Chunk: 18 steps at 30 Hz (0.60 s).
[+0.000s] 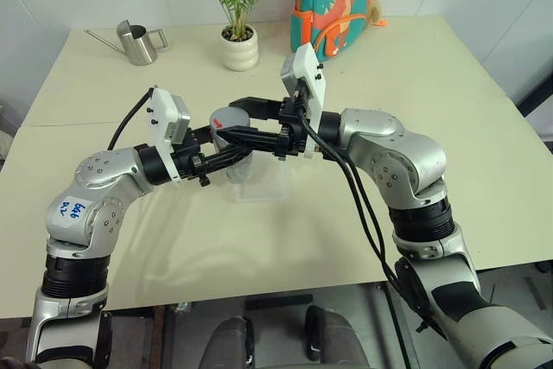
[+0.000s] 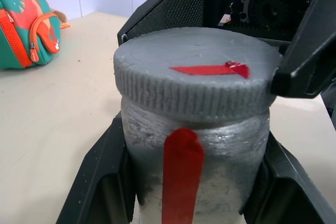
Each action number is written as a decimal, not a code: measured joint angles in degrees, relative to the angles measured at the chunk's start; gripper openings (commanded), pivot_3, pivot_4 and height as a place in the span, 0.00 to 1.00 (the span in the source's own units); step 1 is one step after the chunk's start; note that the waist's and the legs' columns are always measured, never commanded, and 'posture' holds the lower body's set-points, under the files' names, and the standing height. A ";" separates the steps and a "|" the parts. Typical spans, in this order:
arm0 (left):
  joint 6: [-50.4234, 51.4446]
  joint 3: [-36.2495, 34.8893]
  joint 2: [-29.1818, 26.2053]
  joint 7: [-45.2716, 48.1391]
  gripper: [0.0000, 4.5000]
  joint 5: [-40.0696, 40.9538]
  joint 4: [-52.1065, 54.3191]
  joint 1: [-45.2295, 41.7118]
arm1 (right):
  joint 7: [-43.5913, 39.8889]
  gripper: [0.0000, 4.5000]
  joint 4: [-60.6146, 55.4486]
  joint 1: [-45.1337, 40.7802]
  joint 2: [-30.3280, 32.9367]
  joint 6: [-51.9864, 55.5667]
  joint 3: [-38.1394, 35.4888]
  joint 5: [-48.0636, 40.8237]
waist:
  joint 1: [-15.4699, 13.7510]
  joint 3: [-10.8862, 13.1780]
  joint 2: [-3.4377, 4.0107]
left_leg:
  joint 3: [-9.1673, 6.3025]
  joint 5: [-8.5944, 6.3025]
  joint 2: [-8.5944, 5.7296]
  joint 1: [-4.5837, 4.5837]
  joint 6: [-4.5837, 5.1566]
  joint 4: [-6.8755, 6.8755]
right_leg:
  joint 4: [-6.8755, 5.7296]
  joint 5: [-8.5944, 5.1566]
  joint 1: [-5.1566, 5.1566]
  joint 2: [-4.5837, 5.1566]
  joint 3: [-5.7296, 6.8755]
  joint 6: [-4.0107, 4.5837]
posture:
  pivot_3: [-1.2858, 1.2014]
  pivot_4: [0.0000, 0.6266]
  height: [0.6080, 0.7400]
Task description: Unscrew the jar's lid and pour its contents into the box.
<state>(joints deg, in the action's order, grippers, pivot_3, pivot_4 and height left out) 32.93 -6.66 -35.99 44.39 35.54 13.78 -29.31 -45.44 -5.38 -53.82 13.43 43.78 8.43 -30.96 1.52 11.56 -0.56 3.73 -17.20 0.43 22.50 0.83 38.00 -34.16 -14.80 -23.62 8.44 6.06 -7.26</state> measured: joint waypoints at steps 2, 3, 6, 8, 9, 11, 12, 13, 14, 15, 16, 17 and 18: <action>0.00 0.00 0.00 0.02 0.44 0.00 0.02 0.00 | -0.34 0.56 0.25 -0.01 0.02 -0.24 0.00 0.02 | 0.00 0.00 0.00 | 0.00 0.00 0.00 0.00 0.00 0.00 | 0.00 0.00 0.00 0.00 0.00 0.00 | 0.52 0.24 1.00; -0.01 0.00 0.00 0.16 0.44 0.02 0.03 0.00 | -0.85 0.56 0.59 -0.03 0.06 -0.68 0.00 0.04 | 0.00 0.00 0.00 | 0.00 0.00 0.00 0.00 0.00 0.00 | 0.00 0.00 0.00 0.00 0.00 0.00 | 0.52 0.24 1.00; -0.52 0.14 -0.36 2.29 0.44 0.13 0.11 -0.08 | -6.60 0.56 3.53 -1.31 1.52 -3.29 0.27 0.01 | 0.01 0.00 0.00 | 0.04 0.00 -0.02 0.01 0.01 0.01 | 0.01 0.00 0.00 0.00 0.00 0.00 | 0.52 0.24 1.00; -0.88 0.84 -1.47 5.21 0.44 0.19 -0.02 -1.25 | -13.38 0.56 6.81 -3.45 3.56 -5.90 0.73 0.04 | -0.04 0.00 0.00 | 0.05 -0.01 -0.02 0.02 0.02 0.02 | 0.02 0.00 0.01 -0.02 0.01 0.00 | 0.52 0.24 1.00; -1.15 1.24 -2.17 6.72 0.44 0.19 -0.09 -1.86 | -16.70 0.56 8.41 -4.67 4.52 -7.17 1.17 0.09 | -0.03 0.00 0.00 | 0.09 0.00 -0.06 0.02 0.03 0.00 | 0.04 0.00 0.01 -0.02 0.01 0.00 | 0.52 0.24 1.00; -1.74 2.47 -3.16 10.86 0.44 0.29 -0.85 -3.70 | -25.28 0.56 13.45 -8.15 6.68 -10.29 2.42 0.17 | 0.01 0.00 0.00 | 0.11 -0.01 -0.25 0.02 0.05 0.01 | 0.05 0.00 0.01 -0.03 0.01 0.00 | 0.52 0.24 1.00; -1.89 2.76 -3.17 12.58 0.44 0.48 -1.10 -4.58 | -29.16 0.56 15.71 -9.84 7.21 -11.49 2.64 0.30 | 0.03 0.00 0.00 | 0.10 -0.02 -0.26 0.02 0.05 0.00 | 0.06 0.00 0.01 -0.04 0.01 0.00 | 0.52 0.24 1.00; -1.84 2.92 -3.23 13.94 0.44 0.80 -1.29 -5.19 | -31.66 0.56 17.67 -11.18 7.36 -12.21 2.80 0.33 | 0.03 0.00 0.00 | 0.10 -0.02 -0.26 0.02 0.05 0.00 | 0.07 0.00 0.01 -0.05 0.01 0.00 | 0.52 0.24 1.00; -1.64 3.10 -3.37 15.39 0.44 1.28 -1.62 -5.89 | -34.58 0.56 20.02 -12.78 7.40 -12.72 3.07 0.31 | 0.03 0.00 0.00 | 0.10 -0.02 -0.26 0.02 0.05 -0.01 | 0.07 0.00 0.00 -0.05 0.01 0.00 | 0.52 0.24 1.00; -1.45 3.17 -3.50 16.53 0.44 1.67 -1.92 -6.37 | -36.61 0.56 21.70 -14.04 7.37 -13.18 3.39 0.34 | 0.10 0.00 0.00 | 0.10 -0.02 -0.25 0.02 0.05 -0.02 | 0.07 0.00 0.00 -0.05 0.01 0.00 | 0.52 0.24 1.00; -1.25 3.18 -3.66 17.49 0.44 2.06 -2.11 -6.58 | -38.33 0.56 23.34 -15.16 7.33 -13.84 3.93 0.41 | 0.23 0.00 0.00 | 0.09 -0.02 -0.23 0.00 0.05 -0.02 | 0.07 0.00 -0.01 -0.06 0.00 0.00 | 0.52 0.24 1.00; -1.12 3.20 -3.70 17.94 0.44 2.25 -2.23 -6.60 | -39.43 0.56 24.47 -15.70 7.14 -14.55 4.20 0.59 | 0.26 0.00 0.00 | 0.08 -0.02 -0.21 -0.01 0.04 -0.03 | 0.07 0.00 -0.01 -0.06 0.01 0.00 | 0.52 0.24 1.00; -1.08 3.21 -3.70 18.02 0.44 2.25 -2.31 -6.57 | -39.93 0.64 25.39 -15.79 6.87 -15.01 4.22 0.63 | 0.22 0.00 0.00 | 0.07 -0.02 -0.21 0.00 0.04 -0.03 | 0.07 0.00 -0.01 -0.06 0.03 0.00 | 0.52 0.24 1.00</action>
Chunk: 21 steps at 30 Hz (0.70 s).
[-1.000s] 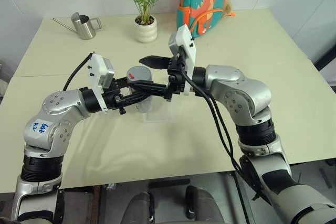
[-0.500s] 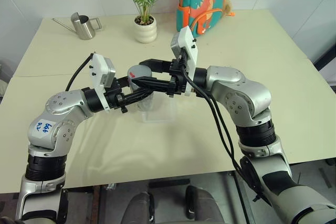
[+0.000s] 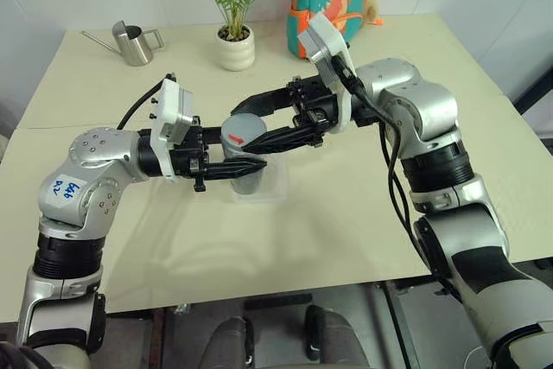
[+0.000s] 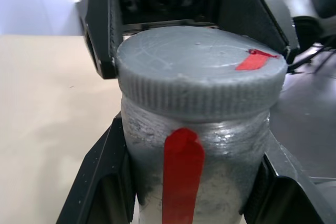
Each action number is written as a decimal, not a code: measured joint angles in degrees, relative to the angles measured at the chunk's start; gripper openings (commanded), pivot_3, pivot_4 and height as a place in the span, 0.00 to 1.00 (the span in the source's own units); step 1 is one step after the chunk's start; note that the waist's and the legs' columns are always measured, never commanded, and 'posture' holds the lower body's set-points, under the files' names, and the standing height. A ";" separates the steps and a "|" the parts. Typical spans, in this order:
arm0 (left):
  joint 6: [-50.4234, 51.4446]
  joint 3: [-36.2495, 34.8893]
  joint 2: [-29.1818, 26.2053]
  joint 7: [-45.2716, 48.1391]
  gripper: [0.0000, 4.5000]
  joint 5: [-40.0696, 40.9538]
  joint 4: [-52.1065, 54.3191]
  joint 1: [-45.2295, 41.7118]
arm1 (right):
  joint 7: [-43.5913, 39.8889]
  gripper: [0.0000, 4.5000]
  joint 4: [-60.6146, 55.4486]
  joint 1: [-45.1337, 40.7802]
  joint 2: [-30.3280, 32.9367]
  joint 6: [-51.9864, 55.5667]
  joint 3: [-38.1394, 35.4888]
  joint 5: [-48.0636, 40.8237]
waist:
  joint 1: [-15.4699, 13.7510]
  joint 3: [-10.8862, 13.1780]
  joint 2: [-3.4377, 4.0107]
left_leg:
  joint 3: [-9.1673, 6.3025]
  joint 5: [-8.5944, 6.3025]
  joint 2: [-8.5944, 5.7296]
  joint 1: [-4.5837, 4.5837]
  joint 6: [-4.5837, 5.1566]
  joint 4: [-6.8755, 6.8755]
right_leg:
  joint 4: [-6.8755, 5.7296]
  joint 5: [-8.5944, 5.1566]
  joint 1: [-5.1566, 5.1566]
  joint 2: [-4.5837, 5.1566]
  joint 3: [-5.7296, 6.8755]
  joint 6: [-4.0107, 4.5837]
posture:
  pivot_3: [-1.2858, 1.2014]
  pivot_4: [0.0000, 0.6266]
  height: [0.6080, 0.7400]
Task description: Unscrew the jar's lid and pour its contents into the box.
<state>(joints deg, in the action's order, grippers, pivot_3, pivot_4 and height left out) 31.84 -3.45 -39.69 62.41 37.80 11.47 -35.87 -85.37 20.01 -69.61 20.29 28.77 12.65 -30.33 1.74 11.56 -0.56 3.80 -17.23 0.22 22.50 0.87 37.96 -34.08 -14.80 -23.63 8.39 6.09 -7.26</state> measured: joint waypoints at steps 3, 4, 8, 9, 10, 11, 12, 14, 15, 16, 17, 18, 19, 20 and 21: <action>0.08 -0.05 0.68 -0.08 0.44 0.20 -0.32 0.44 | 0.31 0.86 1.88 -0.05 -0.74 -0.98 -0.46 0.14 | -0.15 0.00 0.00 | 0.00 0.00 0.03 0.03 0.00 0.04 | 0.00 0.00 0.00 0.02 0.00 0.00 | 0.52 0.24 1.00; 0.08 -0.07 0.86 -0.21 0.44 0.30 -0.28 0.50 | 0.67 0.93 2.00 -0.05 -0.75 -1.06 -0.71 0.18 | -0.16 0.00 0.00 | -0.01 0.00 0.05 0.04 0.00 0.04 | 0.00 0.00 0.00 0.04 0.00 0.00 | 0.52 0.24 1.00; -0.15 -1.05 0.96 -1.56 0.44 0.28 -0.06 1.73 | 1.21 0.99 1.30 -0.06 -0.67 -1.19 -3.00 -0.02 | -0.25 0.00 0.00 | -0.02 0.00 0.18 0.04 0.00 0.06 | -0.01 0.00 0.01 0.06 0.00 0.00 | 0.52 0.24 1.00; -0.32 -1.40 0.96 -2.23 0.44 0.12 -0.25 1.92 | 1.35 0.99 1.21 -0.04 -0.50 -1.30 -3.31 0.03 | -0.23 0.00 0.00 | -0.03 0.00 0.19 0.04 0.00 0.06 | -0.01 0.00 0.01 0.06 0.00 0.00 | 0.52 0.24 1.00; -0.75 -2.16 0.97 -3.27 0.44 -0.07 -0.49 2.31 | 1.67 0.99 0.81 0.10 -0.34 -1.41 -3.95 0.11 | -0.22 0.00 0.00 | -0.03 0.00 0.20 0.03 -0.01 0.06 | -0.02 0.00 0.01 0.05 0.00 0.00 | 0.52 0.24 1.00; -1.13 -3.13 0.97 -4.38 0.44 -0.40 -1.06 2.67 | 2.11 0.99 0.25 0.36 0.04 -1.54 -4.47 0.10 | -0.22 0.00 0.00 | -0.03 0.00 0.23 0.02 -0.01 0.06 | -0.03 0.00 0.01 0.05 0.00 0.00 | 0.52 0.24 1.00; -1.30 -3.75 0.97 -5.29 0.44 -0.65 -1.24 2.88 | 2.53 0.99 -0.16 0.61 0.34 -1.54 -4.71 0.11 | -0.22 0.00 0.00 | -0.03 0.00 0.23 0.02 -0.01 0.06 | -0.03 0.00 0.01 0.04 0.00 0.00 | 0.52 0.24 1.00; -1.56 -4.56 1.16 -6.60 0.44 -1.00 -1.22 3.10 | 4.19 0.99 -2.57 1.99 0.35 -1.04 -5.48 0.04 | -0.22 0.00 0.00 | -0.02 -0.01 0.23 0.02 -0.02 0.06 | -0.02 0.00 0.01 0.05 0.00 0.00 | 0.52 0.24 1.00; -1.83 -4.61 1.31 -7.21 0.44 -1.14 -1.22 3.25 | 5.52 0.99 -4.24 2.95 -0.07 -0.69 -5.64 0.02 | -0.23 0.00 0.00 | -0.02 -0.01 0.23 0.02 -0.02 0.05 | -0.02 0.00 0.00 0.05 0.00 0.00 | 0.52 0.24 1.00; -1.86 -4.60 1.41 -7.52 0.44 -1.18 -1.22 3.48 | 6.83 0.99 -5.24 3.53 -0.82 -0.46 -5.69 0.03 | -0.23 0.00 0.00 | -0.02 -0.01 0.23 0.02 -0.03 0.05 | -0.03 0.00 0.00 0.05 0.00 0.00 | 0.52 0.24 1.00; -1.86 -4.47 1.71 -7.77 0.44 -1.23 -1.23 3.70 | 8.78 0.99 -6.90 4.31 -2.04 0.02 -5.66 0.06 | -0.17 0.00 0.00 | -0.01 -0.01 0.24 0.03 -0.03 0.05 | -0.03 0.00 -0.02 0.05 0.00 0.00 | 0.52 0.24 1.00; -1.86 -4.35 2.03 -7.86 0.44 -1.24 -1.22 3.70 | 10.02 0.99 -7.92 4.83 -2.92 0.09 -5.56 0.11 | -0.14 0.00 0.00 | -0.01 -0.01 0.24 0.03 -0.03 0.05 | -0.04 0.00 -0.04 0.04 -0.01 0.00 | 0.52 0.24 1.00; -1.86 -4.30 2.20 -7.87 0.44 -1.24 -1.23 3.70 | 11.53 0.99 -8.89 5.33 -3.90 0.07 -5.38 0.25 | -0.12 0.00 0.00 | 0.00 -0.02 0.25 0.02 -0.03 0.05 | -0.05 0.00 -0.04 0.04 -0.01 0.00 | 0.52 0.24 1.00; -1.86 -4.25 2.33 -7.88 0.44 -1.25 -1.23 3.67 | 12.86 0.99 -9.12 5.47 -4.89 0.02 -4.96 0.70 | -0.11 0.00 0.00 | 0.01 -0.01 0.25 0.01 -0.03 0.05 | -0.06 0.00 -0.04 0.03 -0.01 0.00 | 0.52 0.24 1.00; -1.86 -4.18 2.54 -7.84 0.44 -1.24 -1.23 3.63 | 14.05 0.99 -9.10 5.50 -5.78 -0.11 -4.59 1.35 | -0.11 0.00 0.00 | 0.01 -0.01 0.25 0.00 -0.03 0.06 | -0.08 0.00 -0.04 0.03 -0.01 0.00 | 0.52 0.24 1.00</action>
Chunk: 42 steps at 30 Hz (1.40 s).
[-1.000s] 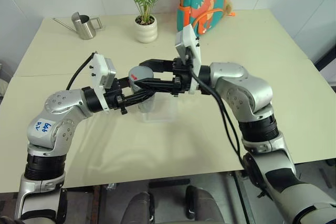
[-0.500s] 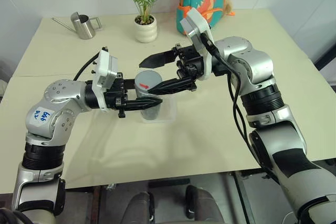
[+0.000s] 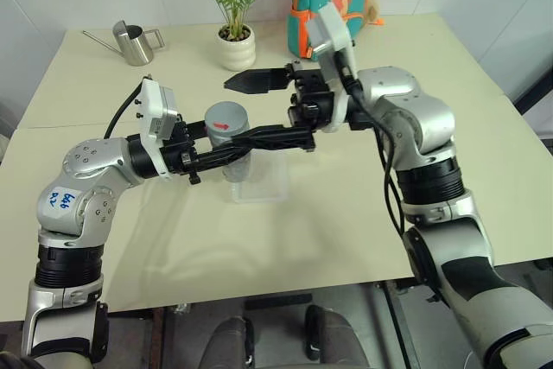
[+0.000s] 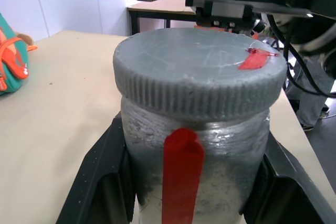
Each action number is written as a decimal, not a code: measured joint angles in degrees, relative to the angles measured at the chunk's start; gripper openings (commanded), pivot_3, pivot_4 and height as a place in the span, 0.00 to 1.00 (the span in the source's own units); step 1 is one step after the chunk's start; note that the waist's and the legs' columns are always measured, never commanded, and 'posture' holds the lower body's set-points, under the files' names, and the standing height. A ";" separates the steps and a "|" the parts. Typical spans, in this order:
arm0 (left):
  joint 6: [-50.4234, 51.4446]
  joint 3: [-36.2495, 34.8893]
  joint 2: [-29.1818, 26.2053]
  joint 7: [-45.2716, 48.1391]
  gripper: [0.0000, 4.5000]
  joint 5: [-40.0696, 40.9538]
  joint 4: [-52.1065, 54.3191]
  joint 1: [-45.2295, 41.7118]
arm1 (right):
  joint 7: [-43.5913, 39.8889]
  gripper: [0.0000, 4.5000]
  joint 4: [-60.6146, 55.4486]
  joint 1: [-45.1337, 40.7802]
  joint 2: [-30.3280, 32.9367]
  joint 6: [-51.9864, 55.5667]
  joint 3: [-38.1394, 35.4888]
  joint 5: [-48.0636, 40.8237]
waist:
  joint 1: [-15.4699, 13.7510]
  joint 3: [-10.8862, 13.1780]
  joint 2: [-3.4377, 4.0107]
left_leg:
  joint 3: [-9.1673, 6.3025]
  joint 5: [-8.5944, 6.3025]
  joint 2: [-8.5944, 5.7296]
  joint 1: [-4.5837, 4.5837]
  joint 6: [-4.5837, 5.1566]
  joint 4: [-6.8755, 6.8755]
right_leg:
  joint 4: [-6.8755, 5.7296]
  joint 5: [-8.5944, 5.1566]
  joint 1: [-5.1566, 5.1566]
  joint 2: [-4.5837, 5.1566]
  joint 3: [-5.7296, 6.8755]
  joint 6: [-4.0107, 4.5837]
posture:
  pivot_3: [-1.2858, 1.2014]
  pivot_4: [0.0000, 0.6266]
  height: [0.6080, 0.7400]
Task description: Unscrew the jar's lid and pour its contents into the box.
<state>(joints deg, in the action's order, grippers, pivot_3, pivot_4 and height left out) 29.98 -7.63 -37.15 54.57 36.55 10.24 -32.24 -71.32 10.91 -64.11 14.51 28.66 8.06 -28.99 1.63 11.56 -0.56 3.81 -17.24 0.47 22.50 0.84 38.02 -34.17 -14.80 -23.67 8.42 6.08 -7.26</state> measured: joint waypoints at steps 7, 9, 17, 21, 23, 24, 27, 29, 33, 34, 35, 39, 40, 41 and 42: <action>0.07 1.56 0.91 0.19 0.44 0.01 0.00 -0.37 | 4.47 0.99 0.86 -0.13 -3.30 -0.30 0.79 2.07 | -0.10 0.00 0.00 | -0.03 0.00 -0.02 0.02 0.00 0.02 | 0.00 0.00 0.00 0.01 -0.02 0.00 | 0.52 0.24 1.00; 0.07 1.82 1.06 0.19 0.44 0.02 0.00 -0.54 | 4.82 0.99 0.97 -0.13 -3.78 -0.34 0.79 2.26 | -0.06 0.00 0.00 | -0.03 0.00 -0.01 0.01 0.00 0.00 | 0.00 0.00 0.00 0.00 -0.01 0.00 | 0.52 0.24 1.00; 0.42 1.95 1.17 -0.01 0.44 0.15 0.08 -0.59 | 3.88 0.99 5.28 -0.20 -3.71 -3.08 0.66 3.73 | -0.02 0.00 0.00 | -0.01 0.00 -0.01 0.01 0.00 0.01 | -0.01 0.00 0.00 0.00 -0.02 0.00 | 0.52 0.24 1.00; 0.83 1.87 1.17 -0.99 0.44 0.15 0.08 -0.59 | 1.11 0.99 8.98 -1.94 -2.58 -5.17 0.66 4.21 | -0.02 0.00 0.00 | -0.01 0.00 -0.01 0.01 0.00 0.01 | 0.00 0.00 0.00 0.00 -0.02 0.00 | 0.52 0.24 1.00; 1.01 1.71 1.17 -1.41 0.44 0.15 0.07 -0.59 | -0.09 0.99 10.32 -2.75 -1.92 -6.11 0.66 4.37 | -0.02 0.00 0.00 | -0.01 0.00 -0.01 0.01 0.00 0.00 | 0.00 0.00 0.00 0.00 -0.01 0.00 | 0.52 0.24 1.00; 1.17 1.55 1.17 -1.61 0.44 0.14 0.07 -0.58 | -0.77 0.99 11.47 -3.32 -1.56 -6.39 0.66 4.34 | -0.02 0.00 0.00 | -0.01 0.00 -0.01 0.01 0.00 0.00 | 0.00 0.00 0.00 0.00 -0.01 0.00 | 0.52 0.24 1.00; 1.22 0.77 1.16 -2.24 0.44 0.14 0.04 -0.58 | -1.86 0.99 13.91 -4.77 -0.70 -6.05 0.34 3.57 | -0.02 0.00 0.00 | -0.02 0.00 0.00 0.01 0.00 0.00 | 0.00 0.00 0.00 0.00 -0.02 0.00 | 0.52 0.24 1.00; 1.22 0.63 1.15 -2.36 0.44 0.12 0.01 -0.53 | -2.64 0.99 14.45 -4.87 0.53 -5.97 -0.29 2.94 | -0.03 0.00 0.00 | -0.01 0.00 0.00 0.01 0.00 0.00 | 0.00 0.00 0.00 0.00 -0.01 0.00 | 0.52 0.24 1.00; 1.15 0.87 1.17 -1.08 0.44 0.27 0.33 -0.32 | -2.86 0.99 16.68 -4.85 4.37 -6.03 -3.44 3.24 | -0.18 0.00 -0.01 | 0.02 0.00 -0.05 0.05 0.01 0.03 | 0.05 0.00 0.03 0.03 0.01 0.00 | 0.52 0.24 1.00; 1.15 0.88 1.18 -0.97 0.44 0.27 0.35 -0.32 | -3.05 0.99 16.86 -4.86 4.54 -6.07 -3.64 3.27 | -0.12 0.00 -0.01 | 0.01 0.00 -0.04 0.05 0.01 0.01 | 0.07 0.00 0.03 0.02 0.01 0.00 | 0.52 0.24 1.00; 1.16 0.89 1.19 -0.84 0.44 0.27 0.41 -0.32 | -3.39 0.99 17.25 -4.87 4.81 -6.10 -3.65 3.34 | -0.02 0.00 -0.01 | 0.02 0.00 -0.03 0.04 0.01 0.01 | 0.06 0.00 0.03 0.01 0.02 0.00 | 0.52 0.24 1.00; 1.16 0.89 1.15 -0.53 0.44 0.40 0.87 0.28 | -4.99 0.99 19.61 -4.89 7.15 -6.07 -4.11 3.74 | 0.11 0.00 0.00 | 0.07 0.00 0.04 0.01 0.00 -0.02 | 0.06 0.00 0.01 -0.03 0.01 0.00 | 0.52 0.24 1.00; 1.16 0.88 1.10 -0.44 0.44 0.41 0.87 0.56 | -5.36 0.99 19.81 -4.91 7.43 -5.91 -4.31 3.70 | 0.11 0.00 0.00 | 0.08 0.00 0.04 0.01 0.00 -0.02 | 0.06 0.00 0.01 -0.03 0.01 0.00 | 0.52 0.24 1.00; 1.17 0.89 1.07 -0.32 0.44 0.40 0.87 0.69 | -5.62 0.99 19.82 -4.94 7.43 -5.42 -4.60 3.50 | 0.10 0.00 0.00 | 0.08 0.00 0.04 0.01 0.00 -0.01 | 0.06 0.00 0.01 -0.03 0.01 0.00 | 0.52 0.24 1.00; 1.17 0.88 1.05 -0.17 0.44 0.41 0.87 0.69 | -5.76 0.99 19.60 -5.01 7.36 -4.41 -4.83 2.92 | 0.06 0.00 0.00 | 0.08 0.00 0.04 0.01 0.00 -0.01 | 0.06 0.00 0.01 -0.03 0.01 0.00 | 0.52 0.24 1.00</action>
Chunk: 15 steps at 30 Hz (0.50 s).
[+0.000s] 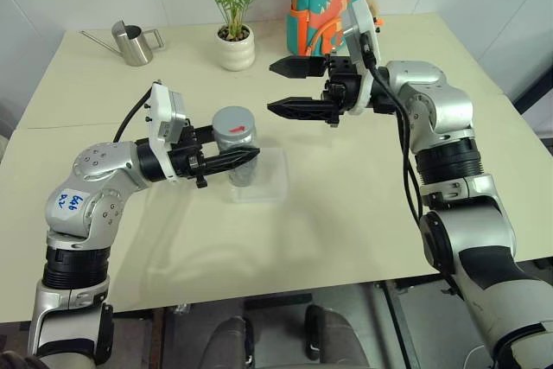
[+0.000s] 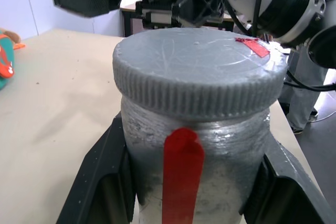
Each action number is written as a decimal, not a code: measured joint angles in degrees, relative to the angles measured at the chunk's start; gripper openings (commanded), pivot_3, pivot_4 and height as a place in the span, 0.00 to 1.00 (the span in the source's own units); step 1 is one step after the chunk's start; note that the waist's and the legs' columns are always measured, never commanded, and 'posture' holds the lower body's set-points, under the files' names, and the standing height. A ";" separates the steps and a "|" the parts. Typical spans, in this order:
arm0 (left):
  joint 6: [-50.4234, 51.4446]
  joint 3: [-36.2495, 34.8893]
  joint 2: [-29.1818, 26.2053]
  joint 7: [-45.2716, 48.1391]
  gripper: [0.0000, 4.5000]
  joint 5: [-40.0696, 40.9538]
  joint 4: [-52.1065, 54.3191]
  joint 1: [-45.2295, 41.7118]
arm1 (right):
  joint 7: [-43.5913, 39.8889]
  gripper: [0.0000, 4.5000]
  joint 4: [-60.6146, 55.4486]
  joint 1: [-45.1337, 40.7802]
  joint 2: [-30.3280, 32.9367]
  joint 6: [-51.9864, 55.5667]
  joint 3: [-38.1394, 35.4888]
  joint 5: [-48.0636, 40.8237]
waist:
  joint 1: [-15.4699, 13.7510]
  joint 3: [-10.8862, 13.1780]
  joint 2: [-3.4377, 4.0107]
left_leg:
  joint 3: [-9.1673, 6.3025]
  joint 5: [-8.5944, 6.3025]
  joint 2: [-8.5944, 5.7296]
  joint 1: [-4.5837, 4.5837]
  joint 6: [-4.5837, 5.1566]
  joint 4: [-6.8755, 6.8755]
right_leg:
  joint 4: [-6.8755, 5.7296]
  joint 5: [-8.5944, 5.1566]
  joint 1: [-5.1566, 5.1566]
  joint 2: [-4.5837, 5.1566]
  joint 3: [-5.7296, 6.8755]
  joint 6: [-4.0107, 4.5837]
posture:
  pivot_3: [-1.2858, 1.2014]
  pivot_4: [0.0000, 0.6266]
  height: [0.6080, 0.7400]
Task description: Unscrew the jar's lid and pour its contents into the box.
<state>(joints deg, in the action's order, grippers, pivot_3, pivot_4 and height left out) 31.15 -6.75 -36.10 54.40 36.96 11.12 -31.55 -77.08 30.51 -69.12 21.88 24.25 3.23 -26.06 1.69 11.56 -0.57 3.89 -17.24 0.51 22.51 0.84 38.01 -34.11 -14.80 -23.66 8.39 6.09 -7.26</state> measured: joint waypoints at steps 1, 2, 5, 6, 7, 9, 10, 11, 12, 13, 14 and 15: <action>0.00 0.00 -0.06 0.06 0.44 0.00 0.00 0.00 | -0.12 0.99 -0.57 -0.04 -0.18 0.86 -0.14 -0.54 | -0.03 0.00 0.00 | 0.00 0.00 0.00 0.00 0.00 0.01 | 0.00 0.00 0.00 0.00 0.00 0.00 | 0.52 0.24 1.00; 0.00 -0.02 -0.09 0.11 0.44 0.00 0.00 0.00 | -0.27 0.99 -1.62 -0.05 -0.48 1.76 -0.21 -1.21 | -0.05 0.00 0.00 | -0.01 0.00 0.00 0.00 0.00 0.00 | -0.01 0.00 0.00 0.00 0.00 0.00 | 0.52 0.24 1.00; 0.00 -0.01 -0.09 0.20 0.44 -0.01 -0.03 -0.02 | 0.04 0.99 -7.05 0.23 -2.32 4.59 -0.10 -3.10 | -0.04 0.00 0.00 | -0.03 0.00 0.02 0.00 -0.01 0.00 | 0.00 0.00 -0.01 0.00 0.00 0.00 | 0.52 0.24 1.00; -0.01 0.01 -0.07 0.23 0.44 -0.01 -0.04 -0.08 | 0.56 0.99 -9.88 0.59 -3.24 5.57 0.26 -3.69 | -0.05 0.00 0.00 | -0.04 0.00 0.03 0.00 -0.01 0.00 | 0.00 0.00 -0.01 0.00 0.00 0.00 | 0.52 0.24 1.00; -0.01 0.03 -0.05 0.24 0.44 -0.03 -0.08 -0.15 | 0.91 0.99 -12.84 1.43 -4.01 6.12 0.94 -3.98 | -0.10 0.00 0.00 | -0.04 -0.01 0.02 0.00 -0.01 0.00 | -0.01 0.00 -0.01 0.00 0.00 0.00 | 0.52 0.24 1.00; -0.02 0.10 -0.04 0.30 0.44 -0.05 -0.14 -0.36 | 1.04 0.99 -16.89 3.27 -5.20 6.42 3.19 -4.15 | -0.12 0.00 0.00 | -0.03 -0.01 0.00 0.01 -0.02 0.01 | -0.01 0.00 -0.01 0.00 0.00 0.00 | 0.52 0.24 1.00; -0.02 0.09 -0.05 0.34 0.44 -0.04 -0.14 -0.40 | 1.46 0.99 -17.96 3.94 -5.84 6.85 3.95 -4.11 | -0.12 0.00 0.00 | -0.03 -0.01 -0.01 0.01 -0.02 0.03 | -0.02 0.00 -0.01 0.01 0.00 0.00 | 0.52 0.24 1.00; -0.01 0.10 -0.05 0.38 0.44 -0.04 -0.13 -0.39 | 2.37 0.99 -18.44 4.09 -6.48 7.22 4.65 -3.99 | -0.14 0.00 0.00 | -0.03 -0.01 -0.02 0.01 -0.02 0.04 | -0.05 0.00 -0.01 0.02 0.00 0.00 | 0.52 0.24 1.00; -0.01 0.11 -0.05 0.44 0.44 -0.04 -0.12 -0.39 | 3.27 0.99 -18.87 4.08 -6.96 7.30 5.22 -3.71 | -0.18 0.00 0.00 | -0.03 -0.01 -0.02 0.01 -0.02 0.06 | -0.06 0.00 0.00 0.02 0.00 0.00 | 0.52 0.24 1.00; -0.01 0.11 -0.05 0.46 0.44 -0.04 -0.11 -0.39 | 3.83 0.99 -19.12 4.07 -7.16 7.28 5.49 -3.46 | -0.22 0.00 0.00 | -0.04 -0.01 -0.02 0.00 -0.02 0.07 | -0.07 0.00 0.00 0.02 0.00 0.00 | 0.52 0.24 1.00; -0.01 0.11 -0.05 0.47 0.44 -0.04 -0.08 -0.35 | 4.42 0.99 -19.16 4.08 -7.31 7.13 5.61 -2.95 | -0.23 0.00 -0.01 | -0.05 -0.01 -0.02 0.00 -0.02 0.07 | -0.07 0.00 0.00 0.02 0.00 0.00 | 0.52 0.24 1.00; 0.00 0.11 -0.05 0.47 0.44 -0.04 -0.08 -0.27 | 4.79 0.99 -19.16 4.08 -7.38 6.93 5.81 -2.39 | -0.20 0.00 -0.01 | -0.05 -0.01 -0.02 0.00 -0.02 0.07 | -0.07 0.00 0.00 0.02 -0.01 0.00 | 0.52 0.24 1.00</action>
<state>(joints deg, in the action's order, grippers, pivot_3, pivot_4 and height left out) 31.15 -6.64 -36.14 54.87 36.91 11.04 -31.82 -72.29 11.35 -65.04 14.50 31.18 9.05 -28.45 1.48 11.56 -0.57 3.84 -17.25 0.49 22.52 0.83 38.08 -34.18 -14.80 -23.66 8.41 6.08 -7.26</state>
